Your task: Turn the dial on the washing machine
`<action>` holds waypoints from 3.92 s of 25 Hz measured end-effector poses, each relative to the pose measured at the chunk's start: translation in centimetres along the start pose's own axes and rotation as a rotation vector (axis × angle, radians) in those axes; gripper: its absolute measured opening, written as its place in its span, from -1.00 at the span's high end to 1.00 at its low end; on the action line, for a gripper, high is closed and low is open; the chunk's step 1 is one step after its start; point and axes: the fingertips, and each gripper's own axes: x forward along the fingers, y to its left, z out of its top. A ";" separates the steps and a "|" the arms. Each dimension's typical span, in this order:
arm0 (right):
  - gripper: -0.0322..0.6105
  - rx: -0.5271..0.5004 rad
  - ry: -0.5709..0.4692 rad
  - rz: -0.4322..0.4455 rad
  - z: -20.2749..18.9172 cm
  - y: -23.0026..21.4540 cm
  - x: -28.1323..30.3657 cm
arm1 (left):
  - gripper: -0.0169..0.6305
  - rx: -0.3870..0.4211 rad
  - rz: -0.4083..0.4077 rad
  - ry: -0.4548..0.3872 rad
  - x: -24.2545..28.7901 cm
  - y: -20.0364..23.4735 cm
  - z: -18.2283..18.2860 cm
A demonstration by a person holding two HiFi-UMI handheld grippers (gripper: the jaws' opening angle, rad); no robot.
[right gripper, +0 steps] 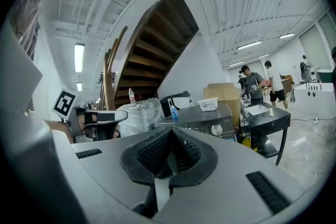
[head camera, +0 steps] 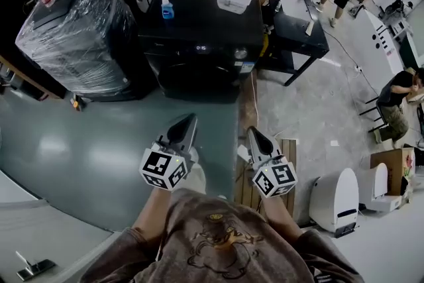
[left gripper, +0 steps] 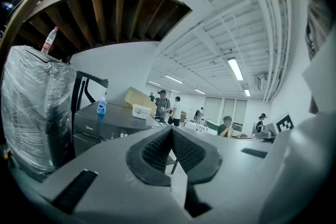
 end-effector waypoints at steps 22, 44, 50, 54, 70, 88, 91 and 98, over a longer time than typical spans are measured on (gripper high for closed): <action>0.90 0.028 -0.026 -0.164 3.9 -5.6 14.5 | 0.97 0.043 -0.203 0.103 15.3 8.3 3.6; 0.03 0.106 0.073 -0.150 1.5 -12.7 21.9 | 0.97 0.041 -0.141 0.094 20.5 9.5 4.5; 0.00 0.120 0.122 -0.176 -0.7 -15.6 24.8 | 0.97 0.028 -0.132 0.098 21.1 9.6 4.3; 0.00 0.123 0.157 -0.201 -2.4 -17.9 27.2 | 0.97 0.018 -0.120 0.102 21.3 9.6 3.9; 0.00 0.140 0.367 -0.282 -10.8 -24.1 33.7 | 0.97 0.041 -0.044 0.139 20.0 10.6 3.2; 0.05 0.205 0.404 -0.291 -12.1 -24.8 34.4 | 0.97 0.026 -0.036 0.156 20.2 11.3 2.8; 0.06 0.262 0.393 -0.287 -12.2 -24.8 34.4 | 0.97 0.028 -0.038 0.159 20.2 11.4 2.7; 0.06 0.496 0.274 -0.234 -11.6 -24.7 34.4 | 0.97 0.026 -0.028 0.164 19.9 11.6 2.7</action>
